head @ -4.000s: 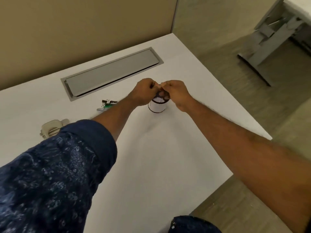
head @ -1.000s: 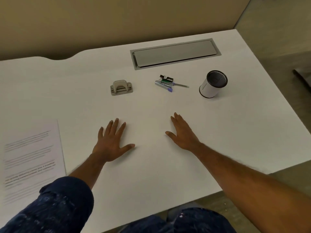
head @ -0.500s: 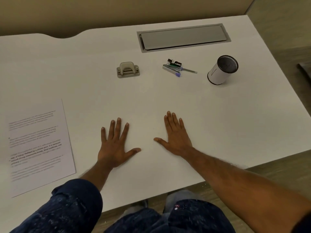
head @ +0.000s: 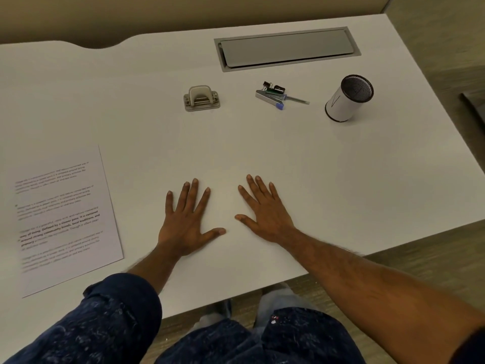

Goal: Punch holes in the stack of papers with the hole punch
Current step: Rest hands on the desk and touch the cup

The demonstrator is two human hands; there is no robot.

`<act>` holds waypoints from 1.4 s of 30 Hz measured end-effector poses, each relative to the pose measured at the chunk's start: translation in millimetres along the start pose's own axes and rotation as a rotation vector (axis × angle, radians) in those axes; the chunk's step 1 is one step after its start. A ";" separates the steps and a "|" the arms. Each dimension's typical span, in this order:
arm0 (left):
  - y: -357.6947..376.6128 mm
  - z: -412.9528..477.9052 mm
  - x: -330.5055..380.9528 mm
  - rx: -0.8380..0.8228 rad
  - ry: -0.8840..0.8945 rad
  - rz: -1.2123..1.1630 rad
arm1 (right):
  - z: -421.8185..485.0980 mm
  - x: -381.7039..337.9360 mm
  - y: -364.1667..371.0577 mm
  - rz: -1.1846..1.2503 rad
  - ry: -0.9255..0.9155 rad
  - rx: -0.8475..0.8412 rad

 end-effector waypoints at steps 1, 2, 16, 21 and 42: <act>-0.1 -0.4 0.4 0.002 0.005 0.004 | -0.4 0.1 -0.2 -0.010 -0.001 0.002; -0.1 -1.1 0.6 0.004 0.009 0.009 | -0.9 0.0 -0.5 -0.019 -0.003 0.004; -17.1 16.4 3.0 0.079 0.014 -0.042 | -2.1 29.7 -43.8 1.102 0.414 0.358; -22.0 24.5 5.0 0.102 0.007 -0.061 | -9.6 33.4 -38.8 2.125 0.659 0.254; -20.2 64.5 74.3 -0.013 0.010 -0.034 | -13.9 81.2 -86.5 2.476 0.579 0.211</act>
Point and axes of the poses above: each hand's wrist, its own z-axis towards the middle knuckle, its own y-axis out of the palm, x = y × z, the point moved 7 cm from there along z, towards the middle knuckle, and after that the axes turned 12 degrees about z, right-handed, at the moved point
